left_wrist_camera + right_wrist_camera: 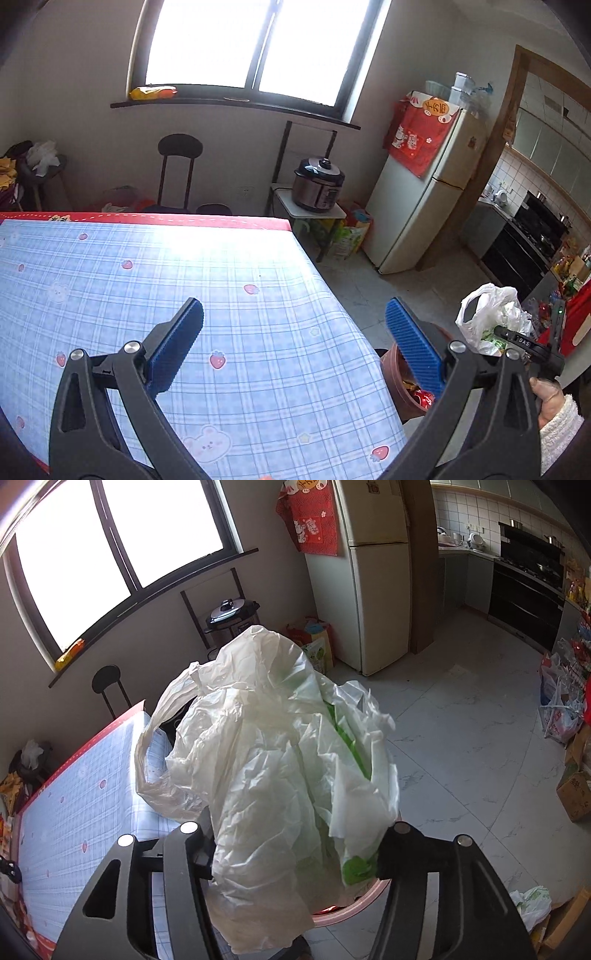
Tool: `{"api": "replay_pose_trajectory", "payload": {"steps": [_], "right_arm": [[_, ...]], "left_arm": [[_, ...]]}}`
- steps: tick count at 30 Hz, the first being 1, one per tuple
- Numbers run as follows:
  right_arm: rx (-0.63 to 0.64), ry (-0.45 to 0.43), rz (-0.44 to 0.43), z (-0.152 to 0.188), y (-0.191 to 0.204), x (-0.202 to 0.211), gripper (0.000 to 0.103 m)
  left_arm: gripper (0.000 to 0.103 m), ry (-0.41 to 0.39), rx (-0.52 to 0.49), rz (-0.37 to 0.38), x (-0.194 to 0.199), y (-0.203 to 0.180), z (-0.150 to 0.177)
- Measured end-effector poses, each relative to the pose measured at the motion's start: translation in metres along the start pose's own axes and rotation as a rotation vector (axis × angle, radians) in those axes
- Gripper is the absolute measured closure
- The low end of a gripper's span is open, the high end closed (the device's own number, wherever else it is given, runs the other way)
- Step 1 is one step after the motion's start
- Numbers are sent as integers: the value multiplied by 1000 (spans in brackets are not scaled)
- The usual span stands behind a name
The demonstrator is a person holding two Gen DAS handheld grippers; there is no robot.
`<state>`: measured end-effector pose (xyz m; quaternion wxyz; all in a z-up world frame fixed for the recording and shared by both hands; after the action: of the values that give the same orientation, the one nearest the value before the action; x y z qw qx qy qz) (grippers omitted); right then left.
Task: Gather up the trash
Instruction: 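Open both tools to drop the can and bag into the bin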
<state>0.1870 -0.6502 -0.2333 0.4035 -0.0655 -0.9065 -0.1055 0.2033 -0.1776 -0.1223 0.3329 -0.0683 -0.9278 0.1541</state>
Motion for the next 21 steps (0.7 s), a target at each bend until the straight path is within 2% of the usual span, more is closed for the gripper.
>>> {"api": "replay_pose_trajectory", "payload": {"steps": [1, 3, 6, 13, 21], "right_arm": [[5, 0, 11, -2, 2, 0, 36], [4, -10, 26, -6, 4, 3, 21], [-4, -28, 56, -10, 5, 11, 9], [-50, -69, 101, -13, 10, 41, 6], [-46, -163, 152, -10, 38, 117, 6]], "left_arm": [[6, -5, 7, -3, 4, 4, -1], [6, -9, 10, -3, 12, 11, -3], [6, -4, -9, 8, 19, 13, -10], [6, -30, -57, 37, 38, 14, -30], [6, -41, -135, 102, 63, 4, -48]]}}
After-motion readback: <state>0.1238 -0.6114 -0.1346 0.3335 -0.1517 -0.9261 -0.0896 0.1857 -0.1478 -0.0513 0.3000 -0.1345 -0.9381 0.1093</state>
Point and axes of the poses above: each gripper's, at about its wrist camera, not at the fingertips, and x roughly against the way its jaws point, y to its left, z to its underside, the point moved 6 cm from there along -x, roughly the way its jaws point, and after that the axes turned 7 degrees about x, right-handed, at the moved point
